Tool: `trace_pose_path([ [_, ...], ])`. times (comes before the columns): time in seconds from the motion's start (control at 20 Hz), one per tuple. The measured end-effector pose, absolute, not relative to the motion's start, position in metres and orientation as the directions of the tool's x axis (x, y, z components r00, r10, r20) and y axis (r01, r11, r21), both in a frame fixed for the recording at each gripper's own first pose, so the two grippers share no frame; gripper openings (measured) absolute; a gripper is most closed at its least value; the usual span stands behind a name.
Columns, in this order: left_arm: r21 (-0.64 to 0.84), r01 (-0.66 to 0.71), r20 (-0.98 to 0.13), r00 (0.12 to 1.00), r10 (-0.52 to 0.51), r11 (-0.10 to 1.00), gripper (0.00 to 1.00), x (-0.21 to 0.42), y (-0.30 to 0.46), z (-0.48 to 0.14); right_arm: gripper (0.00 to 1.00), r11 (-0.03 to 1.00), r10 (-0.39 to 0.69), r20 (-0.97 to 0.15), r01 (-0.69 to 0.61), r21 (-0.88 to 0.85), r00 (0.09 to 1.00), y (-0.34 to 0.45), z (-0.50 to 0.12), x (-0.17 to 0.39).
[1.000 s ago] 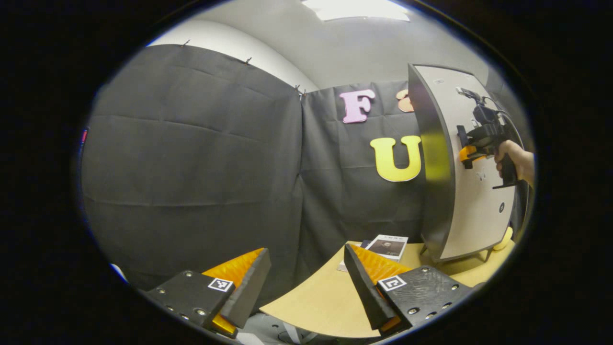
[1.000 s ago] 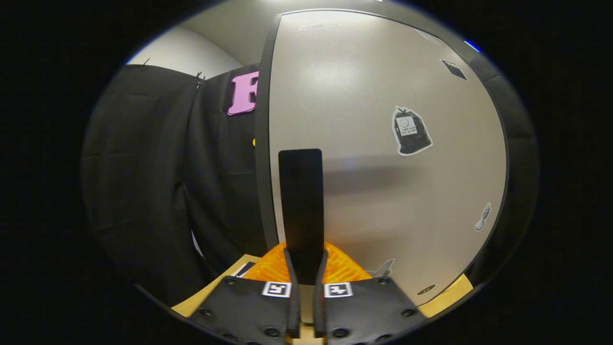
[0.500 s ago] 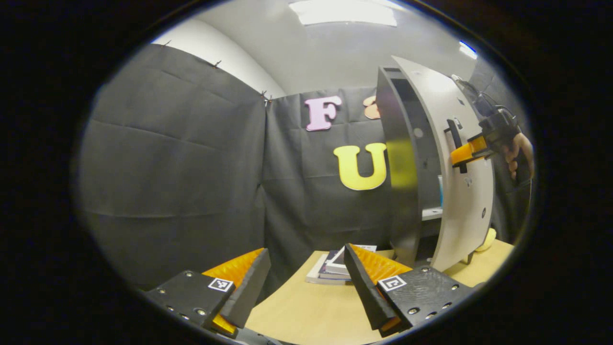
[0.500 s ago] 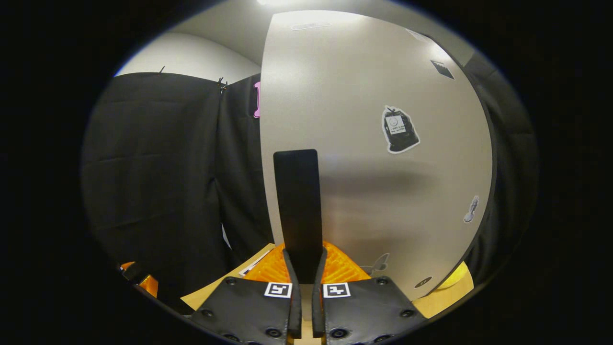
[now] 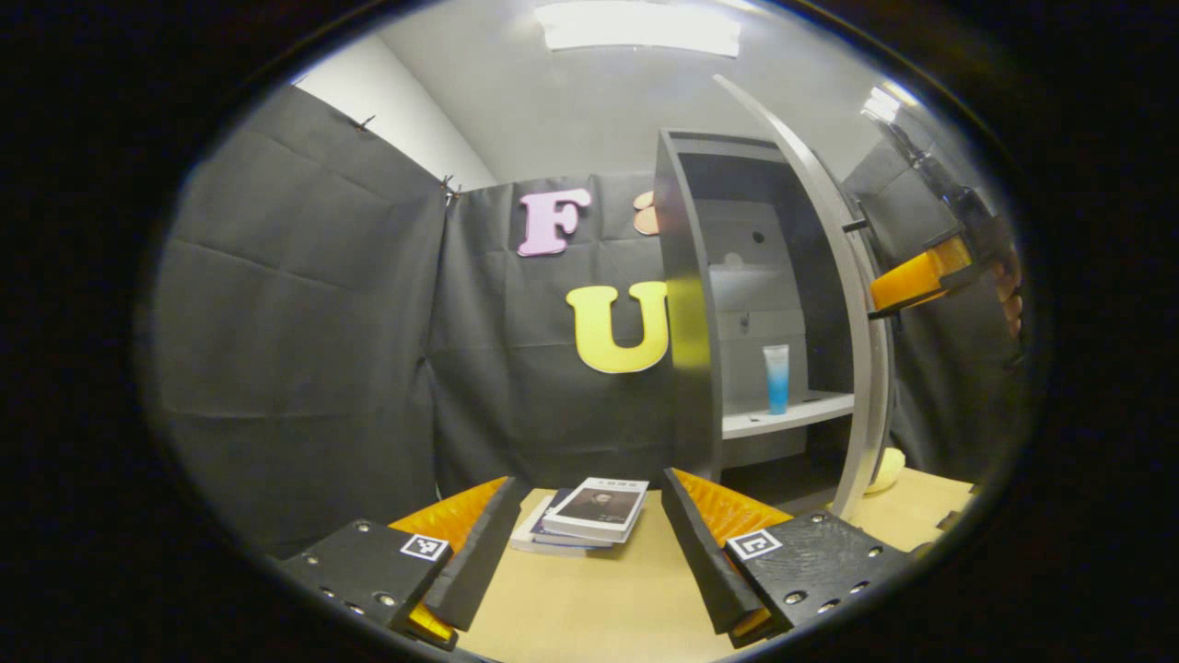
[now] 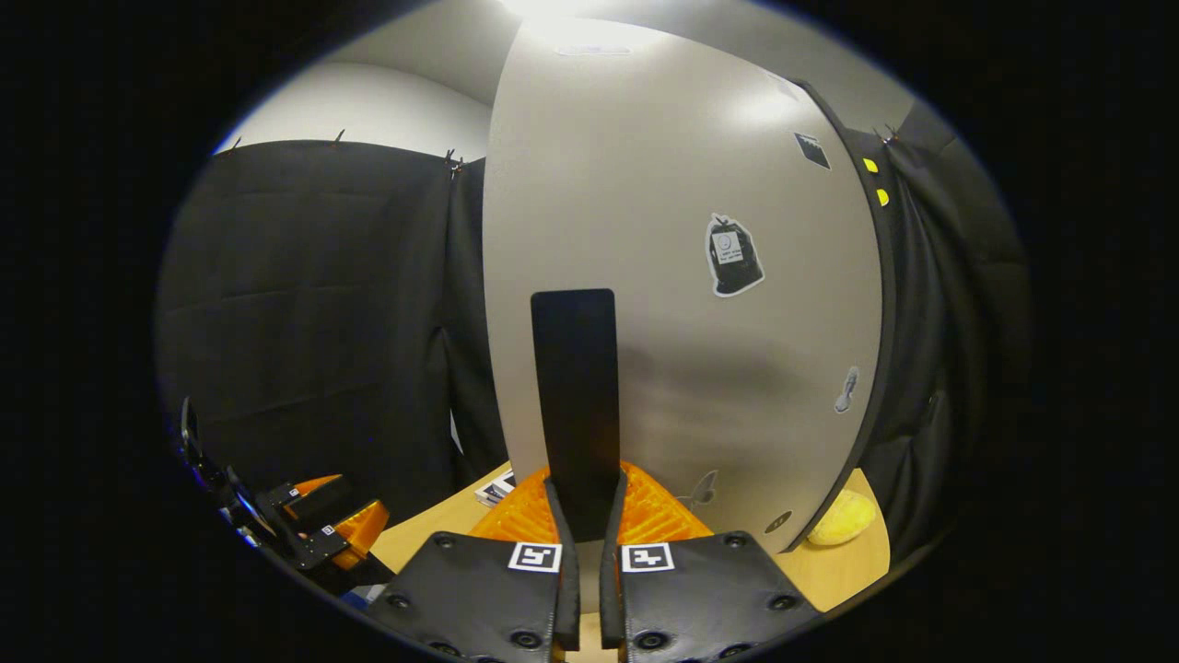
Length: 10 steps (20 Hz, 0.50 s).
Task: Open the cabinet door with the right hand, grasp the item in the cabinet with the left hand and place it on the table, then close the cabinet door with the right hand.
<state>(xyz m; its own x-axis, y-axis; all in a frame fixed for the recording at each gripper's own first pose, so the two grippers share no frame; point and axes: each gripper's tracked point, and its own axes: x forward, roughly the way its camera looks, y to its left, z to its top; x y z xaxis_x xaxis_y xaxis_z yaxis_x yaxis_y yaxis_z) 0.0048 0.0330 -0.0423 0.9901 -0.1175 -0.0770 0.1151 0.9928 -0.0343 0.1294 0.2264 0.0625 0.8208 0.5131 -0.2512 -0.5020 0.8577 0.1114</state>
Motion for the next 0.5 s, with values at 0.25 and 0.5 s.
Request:
trace_pose_path([
  [0.25,-0.039,0.199,-0.060,0.978,-0.201,0.979,0.93,0.010,-0.029,-0.031,0.10,0.855,0.518,-0.254,-0.502,0.131,0.817,0.187,0.065,0.102],
  [0.5,-0.041,0.284,-0.040,0.957,-0.286,0.958,0.93,0.004,-0.097,-0.017,0.10,0.855,0.517,-0.242,-0.477,0.205,0.821,0.148,0.066,0.088],
])
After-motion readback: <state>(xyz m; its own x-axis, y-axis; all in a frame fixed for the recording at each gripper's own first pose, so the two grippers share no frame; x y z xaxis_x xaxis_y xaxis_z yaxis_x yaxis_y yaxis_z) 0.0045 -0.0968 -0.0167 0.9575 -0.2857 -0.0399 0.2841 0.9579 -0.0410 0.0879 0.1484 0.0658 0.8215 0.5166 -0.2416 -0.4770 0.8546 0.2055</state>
